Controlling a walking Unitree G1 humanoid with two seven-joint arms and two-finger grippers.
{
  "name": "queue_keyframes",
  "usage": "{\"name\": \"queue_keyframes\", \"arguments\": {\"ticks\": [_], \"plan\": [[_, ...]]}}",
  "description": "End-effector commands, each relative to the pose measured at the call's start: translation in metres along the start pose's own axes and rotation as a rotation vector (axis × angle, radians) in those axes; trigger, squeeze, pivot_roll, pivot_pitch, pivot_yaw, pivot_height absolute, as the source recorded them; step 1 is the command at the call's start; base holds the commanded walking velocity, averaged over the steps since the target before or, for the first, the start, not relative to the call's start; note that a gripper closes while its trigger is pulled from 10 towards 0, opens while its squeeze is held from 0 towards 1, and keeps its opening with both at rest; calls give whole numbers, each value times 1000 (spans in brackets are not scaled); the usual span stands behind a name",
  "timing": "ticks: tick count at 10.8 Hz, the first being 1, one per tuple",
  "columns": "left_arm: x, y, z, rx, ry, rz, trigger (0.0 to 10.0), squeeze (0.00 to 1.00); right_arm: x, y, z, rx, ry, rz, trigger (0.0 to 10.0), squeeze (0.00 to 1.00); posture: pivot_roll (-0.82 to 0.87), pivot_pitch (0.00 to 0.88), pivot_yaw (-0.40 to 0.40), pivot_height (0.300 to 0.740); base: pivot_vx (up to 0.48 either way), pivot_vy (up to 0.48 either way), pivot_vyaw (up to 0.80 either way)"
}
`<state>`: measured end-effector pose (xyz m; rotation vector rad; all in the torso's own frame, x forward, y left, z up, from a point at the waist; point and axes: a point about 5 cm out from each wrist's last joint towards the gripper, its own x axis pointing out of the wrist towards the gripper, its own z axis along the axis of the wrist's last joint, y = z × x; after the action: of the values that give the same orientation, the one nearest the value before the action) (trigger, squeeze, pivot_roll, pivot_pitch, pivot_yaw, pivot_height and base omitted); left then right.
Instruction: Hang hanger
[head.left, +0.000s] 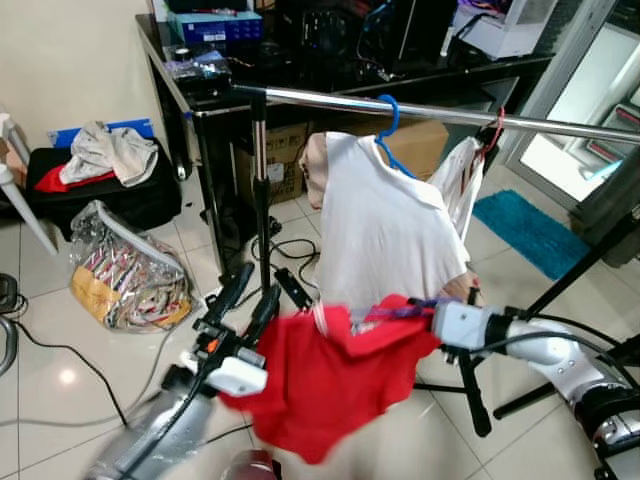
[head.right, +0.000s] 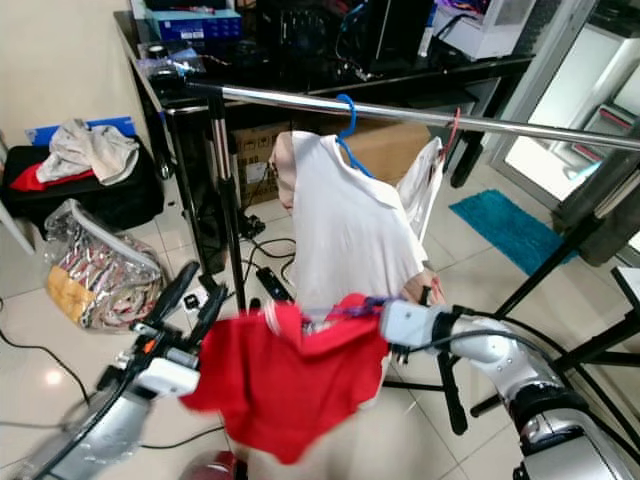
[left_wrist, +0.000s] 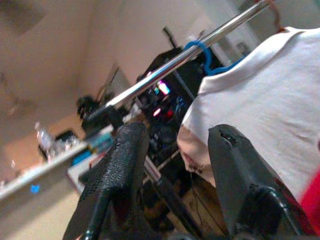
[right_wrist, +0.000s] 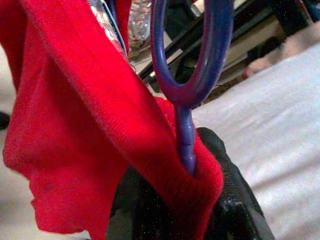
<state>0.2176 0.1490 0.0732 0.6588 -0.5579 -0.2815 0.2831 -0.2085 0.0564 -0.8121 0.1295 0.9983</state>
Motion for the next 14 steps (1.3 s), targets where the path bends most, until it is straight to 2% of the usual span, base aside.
{"name": "queue_keyframes", "arguments": {"ticks": [1,3,4,5,6,7,9,11,14], "plan": [[2,3,-2,-26,45,41,10000,0,-3,-8,1,47,-24,-54,0,0,272,7,-57,740,0,0,0],[2,3,-2,-26,45,41,10000,0,-3,-8,1,47,-24,-54,0,0,272,7,-57,740,0,0,0],[4,-9,0,-198,149,121,10000,0,7,2,10,274,-151,-143,10000,0,261,11,-55,740,0,0,0],[4,-14,2,-255,172,130,10000,0,11,3,16,421,-241,-211,10000,0,255,14,-50,740,0,0,0],[5,-14,2,-257,175,129,10000,0,11,-1,18,465,-265,-242,10000,0,252,15,-48,740,0,0,0],[8,-14,5,-255,167,110,10000,0,12,-11,25,562,-330,-311,10000,0,246,21,-45,740,0,0,0],[11,-14,6,-282,186,103,10000,0,13,-18,37,638,-386,-356,10000,0,240,25,-44,740,0,0,0],[12,-16,6,-321,220,141,10000,0,13,-17,40,646,-372,-433,10000,0,235,31,-51,740,0,0,0],[16,-15,5,-361,267,217,10000,0,4,3,49,743,-399,-581,10000,0,235,37,-59,740,0,0,0]]}}
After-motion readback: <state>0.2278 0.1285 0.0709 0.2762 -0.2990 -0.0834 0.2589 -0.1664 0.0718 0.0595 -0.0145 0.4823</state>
